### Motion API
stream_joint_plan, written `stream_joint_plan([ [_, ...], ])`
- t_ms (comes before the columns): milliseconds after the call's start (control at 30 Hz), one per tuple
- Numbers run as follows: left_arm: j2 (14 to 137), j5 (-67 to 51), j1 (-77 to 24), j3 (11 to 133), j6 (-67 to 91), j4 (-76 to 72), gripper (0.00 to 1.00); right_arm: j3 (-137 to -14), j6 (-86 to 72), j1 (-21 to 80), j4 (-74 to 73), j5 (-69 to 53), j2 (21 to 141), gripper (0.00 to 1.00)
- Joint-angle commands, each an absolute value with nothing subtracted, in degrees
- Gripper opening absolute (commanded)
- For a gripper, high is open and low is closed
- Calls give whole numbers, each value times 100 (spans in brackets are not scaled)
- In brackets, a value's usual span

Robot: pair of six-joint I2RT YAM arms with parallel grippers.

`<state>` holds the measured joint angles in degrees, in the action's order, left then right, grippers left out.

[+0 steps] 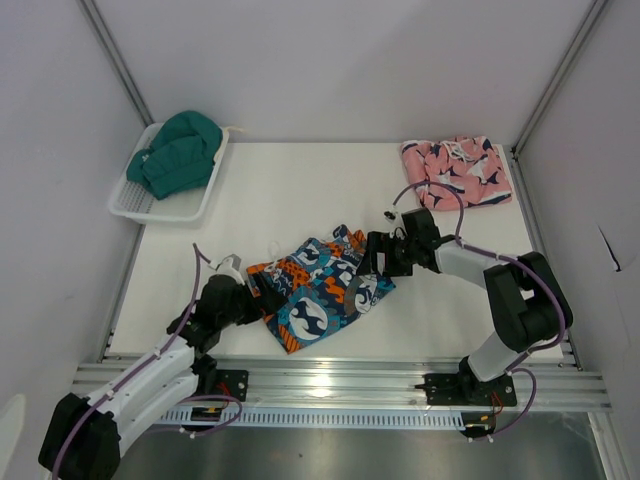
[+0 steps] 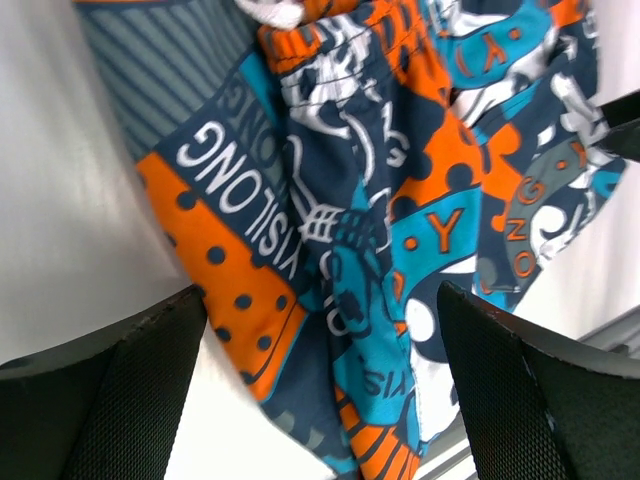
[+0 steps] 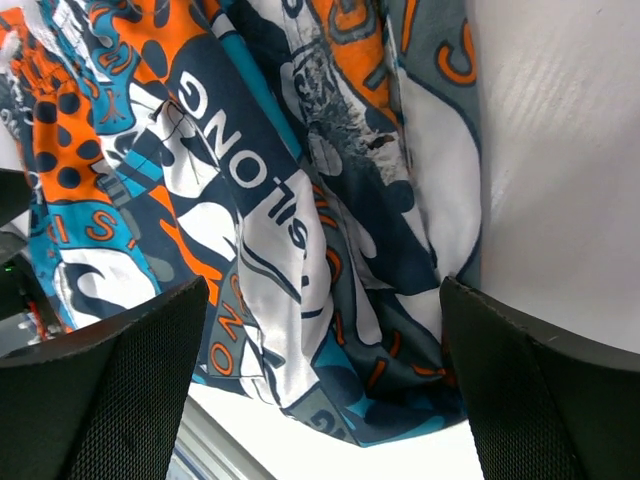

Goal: Fold and stack the shorts
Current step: Fold the shorts, then neatly place the folded shorts to the corner

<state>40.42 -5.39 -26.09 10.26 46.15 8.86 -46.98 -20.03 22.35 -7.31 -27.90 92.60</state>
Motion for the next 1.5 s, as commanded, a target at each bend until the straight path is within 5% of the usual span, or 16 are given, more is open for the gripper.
stream_joint_plan([
  [0, 4140, -703, -2566, 677, 4904, 405, 99, -5053, -1574, 2232, -1063, -2356, 9115, 99],
  [300, 4007, -554, -2628, 703, 4975, 229, 99, -5405, -1205, 2355, -1398, -1371, 8877, 100],
  [633, 5457, -414, -2997, 914, 4975, -535, 99, -5370, -958, 2356, -686, -1819, 9632, 99],
  [900, 5493, -237, -3111, 835, 4984, -695, 98, -5467, -958, 2320, -466, -2573, 10177, 99],
  [1167, 5327, -273, -3120, 1002, 4799, -510, 87, -5230, -976, 2355, -202, -3366, 10064, 99],
  [1467, 4949, -299, -3111, 984, 4773, -290, 84, -5168, -1257, 2092, -79, -3823, 10353, 84],
])
